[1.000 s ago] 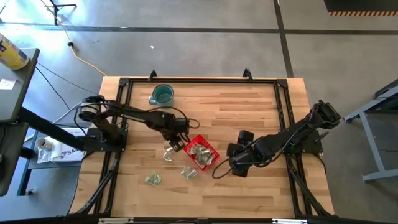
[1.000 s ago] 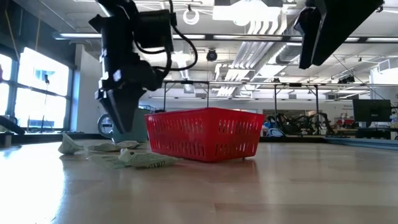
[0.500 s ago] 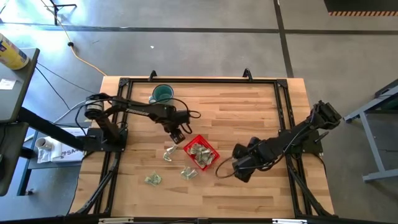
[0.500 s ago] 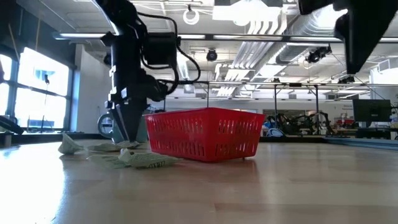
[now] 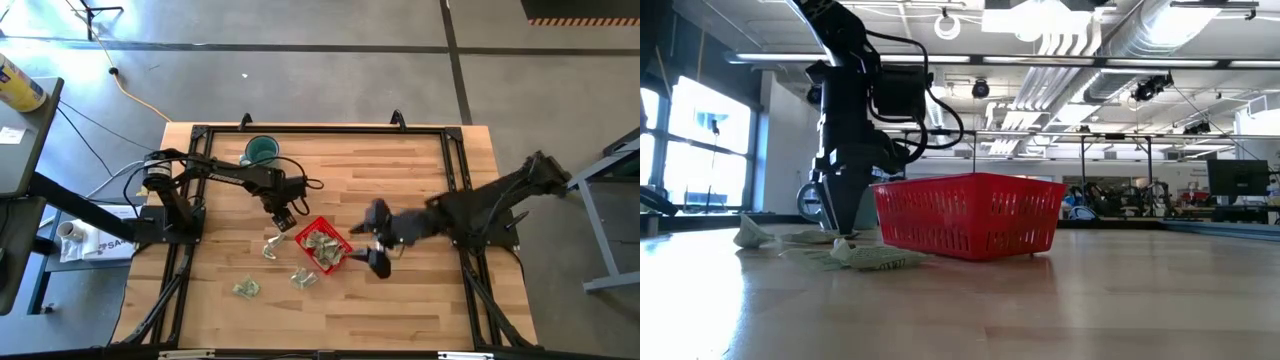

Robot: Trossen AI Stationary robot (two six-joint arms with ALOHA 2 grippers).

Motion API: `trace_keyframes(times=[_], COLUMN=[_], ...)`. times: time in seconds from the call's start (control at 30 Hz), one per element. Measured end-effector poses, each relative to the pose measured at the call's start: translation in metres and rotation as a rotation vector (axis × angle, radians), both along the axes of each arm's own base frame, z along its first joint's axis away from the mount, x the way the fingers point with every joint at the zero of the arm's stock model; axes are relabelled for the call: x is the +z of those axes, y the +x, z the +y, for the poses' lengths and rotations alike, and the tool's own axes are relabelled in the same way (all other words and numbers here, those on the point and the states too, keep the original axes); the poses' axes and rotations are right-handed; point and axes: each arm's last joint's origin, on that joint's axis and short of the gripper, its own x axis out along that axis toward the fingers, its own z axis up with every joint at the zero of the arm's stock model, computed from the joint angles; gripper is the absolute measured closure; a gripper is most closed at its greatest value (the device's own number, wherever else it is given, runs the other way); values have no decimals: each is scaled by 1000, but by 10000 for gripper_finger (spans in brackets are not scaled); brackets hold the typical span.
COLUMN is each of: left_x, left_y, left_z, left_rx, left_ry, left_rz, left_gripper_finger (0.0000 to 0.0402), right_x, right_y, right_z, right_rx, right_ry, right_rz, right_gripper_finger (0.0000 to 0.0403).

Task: Pick and place Stevia / Truvia into bins
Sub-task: Put the green stevia packet into the basket

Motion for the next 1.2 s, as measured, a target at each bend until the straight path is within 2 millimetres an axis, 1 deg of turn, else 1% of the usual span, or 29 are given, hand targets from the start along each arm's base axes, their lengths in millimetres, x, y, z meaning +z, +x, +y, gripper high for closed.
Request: trace_keyframes(times=[0.07,0.13,0.2,0.3,0.33,0.4,0.5,0.63,0.7,0.77,0.87,0.93,1.03,1.13,1.2], left_x=[0,0,0,0,0,0,-1,-1,-1,-1,-1,-1,-1,-1,-1], left_y=[0,0,0,0,0,0,0,-1,0,1,1,1,1,1,2], left_z=[0,0,0,-1,-1,-1,0,3,3,3,2,2,2,2,2], left_rx=[0,1,18,23,26,29,29,35,34,32,35,35,35,35,41], left_ry=[-5,-14,-21,-35,-37,-37,-35,-42,-45,-49,-52,-55,-53,-50,-50], left_rz=[-1,-3,-3,-6,-6,-8,-6,-6,-14,-19,-22,-23,-23,-25,-29], left_gripper_finger=[195,195,195,195,195,195,207,253,282,309,343,356,358,347,345], right_x=[-14,-29,-52,-76,-80,-81,-79,-80,-83,-86,-100,-113,-126,-134,-142], right_y=[6,11,5,-13,-20,-33,-52,-76,-86,-96,-112,-123,-135,-144,-148], right_z=[-11,-13,-17,-33,-38,-49,-62,-79,-85,-89,-94,-97,-101,-102,-102], right_rx=[122,253,334,339,330,309,285,130,61,42,33,11,-25,-25,-25], right_ry=[122,243,323,390,393,377,278,75,12,2,59,93,117,116,109], right_rz=[-107,-321,-429,-493,-515,-563,-629,-693,-704,-703,-688,-681,-695,-714,-697], right_gripper_finger=[91,91,91,91,91,91,91,91,91,91,91,91,91,91,91])
